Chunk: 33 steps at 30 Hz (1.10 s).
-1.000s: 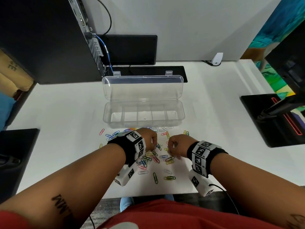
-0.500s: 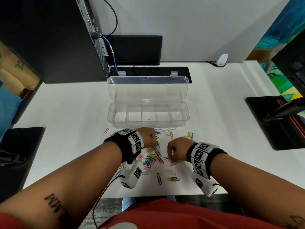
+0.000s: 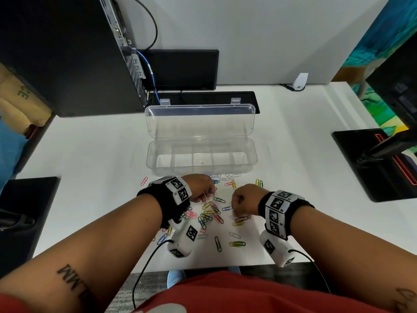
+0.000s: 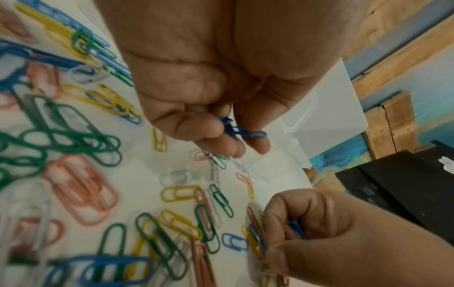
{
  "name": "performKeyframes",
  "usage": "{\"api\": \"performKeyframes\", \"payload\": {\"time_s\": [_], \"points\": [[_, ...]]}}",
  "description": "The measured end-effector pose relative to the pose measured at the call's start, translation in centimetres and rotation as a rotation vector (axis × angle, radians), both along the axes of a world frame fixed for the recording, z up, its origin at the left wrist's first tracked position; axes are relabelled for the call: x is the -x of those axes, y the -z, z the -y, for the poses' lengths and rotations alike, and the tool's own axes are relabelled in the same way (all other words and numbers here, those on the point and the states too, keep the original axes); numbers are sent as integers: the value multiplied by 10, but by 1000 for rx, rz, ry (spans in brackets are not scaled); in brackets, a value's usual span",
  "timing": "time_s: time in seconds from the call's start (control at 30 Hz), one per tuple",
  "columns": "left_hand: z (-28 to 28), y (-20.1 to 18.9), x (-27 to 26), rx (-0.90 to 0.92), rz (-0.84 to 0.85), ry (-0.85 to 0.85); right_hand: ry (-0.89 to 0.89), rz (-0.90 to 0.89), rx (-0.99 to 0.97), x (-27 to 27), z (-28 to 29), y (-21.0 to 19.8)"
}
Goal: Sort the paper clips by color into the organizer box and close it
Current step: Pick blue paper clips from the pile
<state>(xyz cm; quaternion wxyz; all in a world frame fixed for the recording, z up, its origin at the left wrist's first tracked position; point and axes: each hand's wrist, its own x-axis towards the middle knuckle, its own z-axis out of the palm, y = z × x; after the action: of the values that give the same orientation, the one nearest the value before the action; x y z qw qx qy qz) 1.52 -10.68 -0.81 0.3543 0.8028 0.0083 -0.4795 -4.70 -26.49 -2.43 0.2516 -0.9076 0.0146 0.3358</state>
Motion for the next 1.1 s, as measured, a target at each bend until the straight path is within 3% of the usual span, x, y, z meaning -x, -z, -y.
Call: {"api": "performKeyframes", "payload": {"time_s": [0.1, 0.27, 0.37, 0.6, 0.67, 0.73, 0.9, 1.1], "points": [[-2, -2, -1, 37, -67, -61, -5, 64, 27, -2, 5, -3], [-5, 0, 3, 56, -41, -35, -168, 62, 95, -1, -4, 0], [-5, -2, 6, 44, -30, -4, -146, 70, 106, 0, -12, 4], [-15, 1, 6, -18, 171, 129, -116, 2, 119, -6, -13, 7], [-16, -1, 7, -39, 223, 179, -23, -9, 79, -9, -8, 4], [-16, -2, 6, -31, 195, 167, 187, -18, -20, -12, 2, 0], [-11, -15, -4, 158, -29, -96, 880, -70, -679, -17, 30, -15], [-7, -42, -17, 553, -160, -400, 1083, -53, -1036, -17, 41, -40]]}}
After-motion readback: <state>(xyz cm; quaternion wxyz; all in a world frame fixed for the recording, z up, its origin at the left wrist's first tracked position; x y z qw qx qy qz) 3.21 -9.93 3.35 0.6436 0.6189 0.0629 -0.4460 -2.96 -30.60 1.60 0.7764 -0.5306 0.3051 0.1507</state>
